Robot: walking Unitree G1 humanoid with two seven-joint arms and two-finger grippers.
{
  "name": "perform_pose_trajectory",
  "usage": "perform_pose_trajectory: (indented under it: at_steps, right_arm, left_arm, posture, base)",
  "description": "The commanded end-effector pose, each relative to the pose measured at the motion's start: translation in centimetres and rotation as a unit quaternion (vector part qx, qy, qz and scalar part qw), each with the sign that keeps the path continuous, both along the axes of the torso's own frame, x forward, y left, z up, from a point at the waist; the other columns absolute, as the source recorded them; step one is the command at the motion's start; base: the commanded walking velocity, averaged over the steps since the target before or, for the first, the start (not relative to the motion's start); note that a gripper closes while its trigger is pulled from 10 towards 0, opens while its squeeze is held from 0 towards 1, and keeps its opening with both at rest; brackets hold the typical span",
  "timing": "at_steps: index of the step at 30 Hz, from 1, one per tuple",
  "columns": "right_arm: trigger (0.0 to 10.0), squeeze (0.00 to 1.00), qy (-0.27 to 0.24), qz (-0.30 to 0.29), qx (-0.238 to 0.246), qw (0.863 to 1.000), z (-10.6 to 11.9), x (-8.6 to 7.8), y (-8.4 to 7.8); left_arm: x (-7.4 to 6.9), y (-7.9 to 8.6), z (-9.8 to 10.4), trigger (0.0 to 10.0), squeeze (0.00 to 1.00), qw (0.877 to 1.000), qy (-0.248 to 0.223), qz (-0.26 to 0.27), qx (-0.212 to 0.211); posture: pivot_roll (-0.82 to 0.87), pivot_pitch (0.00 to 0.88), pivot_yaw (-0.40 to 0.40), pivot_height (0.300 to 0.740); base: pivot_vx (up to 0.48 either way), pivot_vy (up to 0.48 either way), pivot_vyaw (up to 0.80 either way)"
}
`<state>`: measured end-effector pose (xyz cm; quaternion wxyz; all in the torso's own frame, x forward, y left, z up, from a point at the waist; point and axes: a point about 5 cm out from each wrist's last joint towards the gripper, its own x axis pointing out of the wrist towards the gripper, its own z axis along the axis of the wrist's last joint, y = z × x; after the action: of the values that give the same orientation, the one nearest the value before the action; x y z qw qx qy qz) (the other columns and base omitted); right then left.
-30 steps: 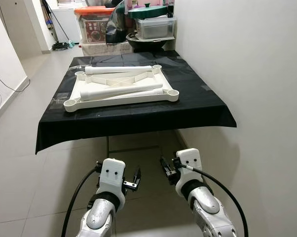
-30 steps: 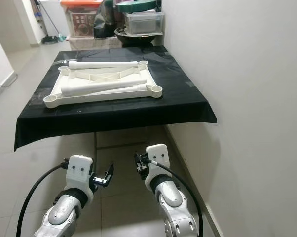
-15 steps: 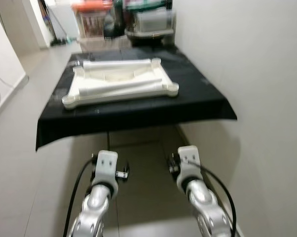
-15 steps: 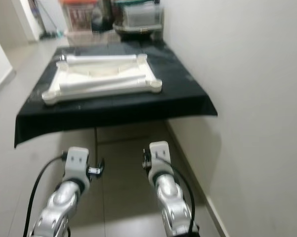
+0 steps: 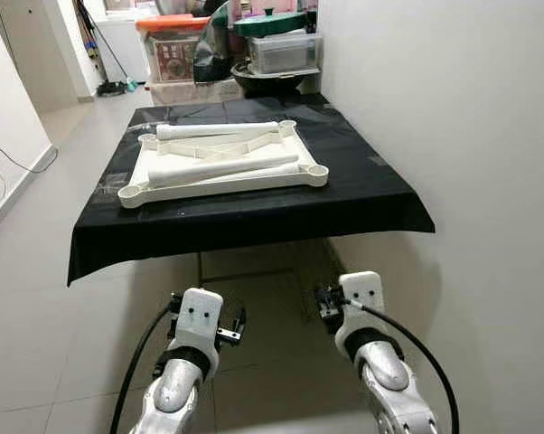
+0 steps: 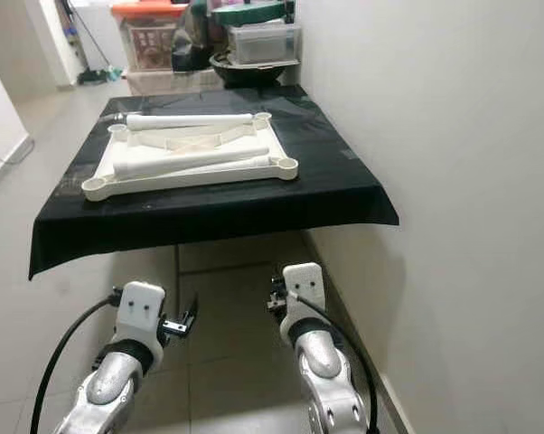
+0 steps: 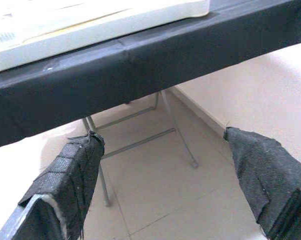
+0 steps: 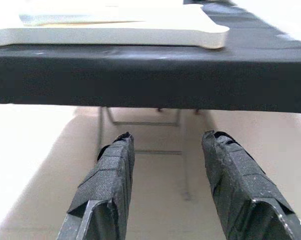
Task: Building children table
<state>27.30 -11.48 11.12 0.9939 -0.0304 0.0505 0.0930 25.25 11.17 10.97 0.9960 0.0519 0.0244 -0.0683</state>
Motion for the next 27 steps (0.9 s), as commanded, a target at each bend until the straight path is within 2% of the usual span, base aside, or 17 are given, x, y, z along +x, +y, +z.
perform_pose_trajectory:
  at_steps: [1, 2, 8, 20, 27]
  right_arm:
    - [10.0, 0.00, -0.013, 0.014, 0.009, 1.000, 0.43, -0.16, 0.48]
    - [10.0, 0.00, -0.023, 0.025, 0.001, 0.999, 0.56, 0.02, 0.80]
    - [10.0, 0.00, -0.025, 0.031, -0.013, 0.999, 0.58, 0.09, 0.88]
    - [10.0, 0.00, -0.023, 0.035, -0.008, 0.999, 0.54, 0.21, 1.14]
    - [10.0, 0.00, -0.011, 0.032, 0.006, 0.999, 0.17, 0.33, 0.96]
  left_arm:
    - [-0.14, 0.02, -0.41, 10.0, 0.00, 1.000, 0.006, 0.000, 0.003]
    - [0.23, -0.07, -0.61, 10.0, 0.00, 1.000, 0.011, -0.001, 0.002]
    - [0.31, -0.28, -0.51, 10.0, 0.00, 1.000, 0.013, -0.011, 0.002]
    - [0.37, -0.22, -0.51, 10.0, 0.00, 1.000, 0.014, -0.015, 0.000]
    - [0.41, -0.23, -0.59, 10.0, 0.00, 1.000, 0.017, -0.015, -0.002]
  posture:
    - [0.04, 0.000, 0.015, 0.740]
    - [0.04, 0.000, 0.013, 0.740]
    - [0.05, 0.000, 0.008, 0.740]
    - [0.05, 0.000, 0.011, 0.740]
    - [0.05, 0.000, 0.014, 0.740]
  base:
    - [0.000, 0.000, 0.00]
    - [0.000, 0.000, 0.00]
    - [0.000, 0.000, 0.00]
    - [0.000, 0.000, 0.77]
    - [0.000, 0.070, 0.00]
